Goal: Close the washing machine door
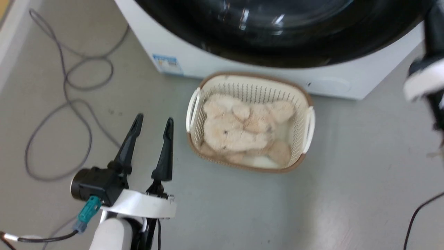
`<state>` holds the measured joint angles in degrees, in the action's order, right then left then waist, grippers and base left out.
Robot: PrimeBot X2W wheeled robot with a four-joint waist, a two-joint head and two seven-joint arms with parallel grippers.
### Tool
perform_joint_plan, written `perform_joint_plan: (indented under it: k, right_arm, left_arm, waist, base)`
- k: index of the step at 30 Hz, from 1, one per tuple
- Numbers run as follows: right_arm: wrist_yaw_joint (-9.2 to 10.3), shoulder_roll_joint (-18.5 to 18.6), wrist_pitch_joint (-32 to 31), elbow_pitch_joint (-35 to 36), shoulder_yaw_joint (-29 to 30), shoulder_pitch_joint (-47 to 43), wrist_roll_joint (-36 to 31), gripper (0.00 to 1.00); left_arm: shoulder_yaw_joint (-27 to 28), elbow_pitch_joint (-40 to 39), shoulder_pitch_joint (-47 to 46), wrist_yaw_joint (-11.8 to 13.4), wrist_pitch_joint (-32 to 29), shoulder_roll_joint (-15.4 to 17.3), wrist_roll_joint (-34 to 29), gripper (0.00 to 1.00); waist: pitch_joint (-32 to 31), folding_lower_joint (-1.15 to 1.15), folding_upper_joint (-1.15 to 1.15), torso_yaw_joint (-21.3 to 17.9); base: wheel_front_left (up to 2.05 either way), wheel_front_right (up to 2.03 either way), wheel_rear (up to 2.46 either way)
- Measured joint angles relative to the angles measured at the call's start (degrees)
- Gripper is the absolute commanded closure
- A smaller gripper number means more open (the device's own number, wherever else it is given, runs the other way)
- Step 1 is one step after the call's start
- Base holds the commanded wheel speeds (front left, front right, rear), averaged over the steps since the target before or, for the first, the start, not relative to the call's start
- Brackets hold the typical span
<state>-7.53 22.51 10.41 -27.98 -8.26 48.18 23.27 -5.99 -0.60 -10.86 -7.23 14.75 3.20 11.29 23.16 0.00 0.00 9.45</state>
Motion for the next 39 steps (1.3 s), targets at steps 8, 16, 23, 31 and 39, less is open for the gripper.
perform_joint_plan:
  k: [8, 16, 23, 31, 39]
  right_arm:
    - [0.0, -3.48, 2.87, 6.48, 1.05, -16.9, -0.56, 1.0]
    - [0.0, -7.7, 3.39, 14.61, 3.67, -31.09, -4.05, 1.0]
    - [0.0, -12.72, 3.85, 21.01, 7.88, -41.86, -8.31, 1.0]
    - [0.0, -17.64, 4.03, 25.13, 10.03, -50.83, -12.28, 1.0]
    - [0.0, -18.9, 4.03, 24.04, 10.69, -53.65, -13.54, 0.0]
  left_arm:
    - [2.7, 2.8, 5.8, 0.18, 0.0, -0.19, -0.7, 0.0]
    - [4.65, 3.48, 9.91, 2.6, 0.01, -0.23, -2.57, 0.0]
    - [3.93, 3.64, 11.84, 3.13, 0.01, -0.27, -2.56, 0.0]
    - [2.87, 4.16, 14.23, 3.55, 0.01, -0.32, -2.47, 0.0]
    - [2.26, 6.1, 15.68, 3.63, 0.0, -0.33, -3.22, 0.0]
  waist:
    - [-9.44, 0.0, 0.0, -3.09]
    - [-16.05, -0.01, 0.0, -6.64]
    - [-19.96, -0.01, 0.0, -7.83]
    - [-22.95, -0.01, 0.0, -7.65]
    - [-23.79, -0.01, 0.0, -7.47]
  base:
    - [0.0, 0.0, 0.0]
    - [0.0, 0.0, 0.0]
    - [0.0, 0.0, 0.0]
    - [0.0, 0.0, 0.0]
    - [0.0, 0.0, 0.0]
